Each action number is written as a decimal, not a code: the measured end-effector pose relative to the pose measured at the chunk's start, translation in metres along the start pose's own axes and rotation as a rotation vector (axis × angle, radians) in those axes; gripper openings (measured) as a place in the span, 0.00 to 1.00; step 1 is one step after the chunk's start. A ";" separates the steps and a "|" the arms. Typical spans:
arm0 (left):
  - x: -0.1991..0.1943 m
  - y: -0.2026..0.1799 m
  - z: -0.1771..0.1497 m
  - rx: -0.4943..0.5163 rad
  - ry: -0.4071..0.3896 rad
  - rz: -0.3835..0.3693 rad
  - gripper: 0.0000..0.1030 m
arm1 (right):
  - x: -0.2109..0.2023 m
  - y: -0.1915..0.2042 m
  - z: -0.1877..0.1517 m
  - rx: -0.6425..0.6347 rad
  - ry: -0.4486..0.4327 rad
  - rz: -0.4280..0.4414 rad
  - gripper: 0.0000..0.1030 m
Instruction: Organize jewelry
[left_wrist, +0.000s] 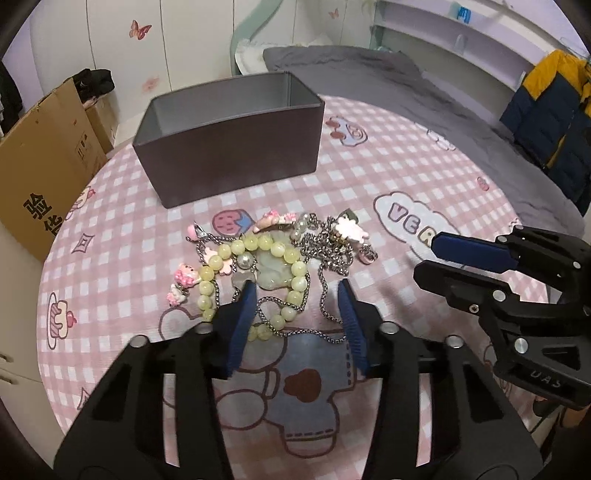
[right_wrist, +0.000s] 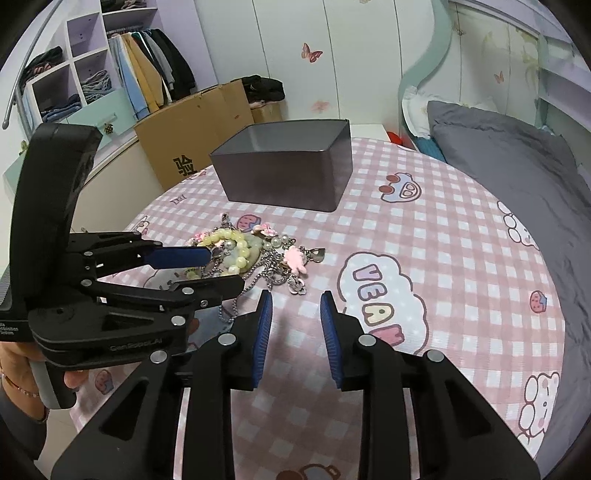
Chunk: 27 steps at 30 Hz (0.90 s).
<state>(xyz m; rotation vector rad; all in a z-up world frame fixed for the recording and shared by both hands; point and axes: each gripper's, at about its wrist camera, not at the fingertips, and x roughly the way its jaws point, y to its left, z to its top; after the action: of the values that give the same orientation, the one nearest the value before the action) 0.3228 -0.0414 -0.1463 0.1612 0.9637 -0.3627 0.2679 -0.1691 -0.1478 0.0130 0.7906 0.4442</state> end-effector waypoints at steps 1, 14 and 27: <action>0.002 -0.002 0.000 0.007 0.007 0.004 0.34 | 0.001 -0.001 -0.001 0.001 0.002 0.001 0.25; -0.013 0.030 0.005 -0.119 -0.021 -0.117 0.09 | 0.004 -0.001 -0.003 -0.001 0.023 0.024 0.25; -0.048 0.056 0.006 -0.188 -0.097 -0.194 0.09 | 0.025 0.044 0.001 -0.100 0.059 0.071 0.33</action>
<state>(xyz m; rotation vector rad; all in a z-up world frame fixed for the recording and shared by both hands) 0.3231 0.0202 -0.1047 -0.1215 0.9146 -0.4514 0.2671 -0.1190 -0.1565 -0.0653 0.8268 0.5525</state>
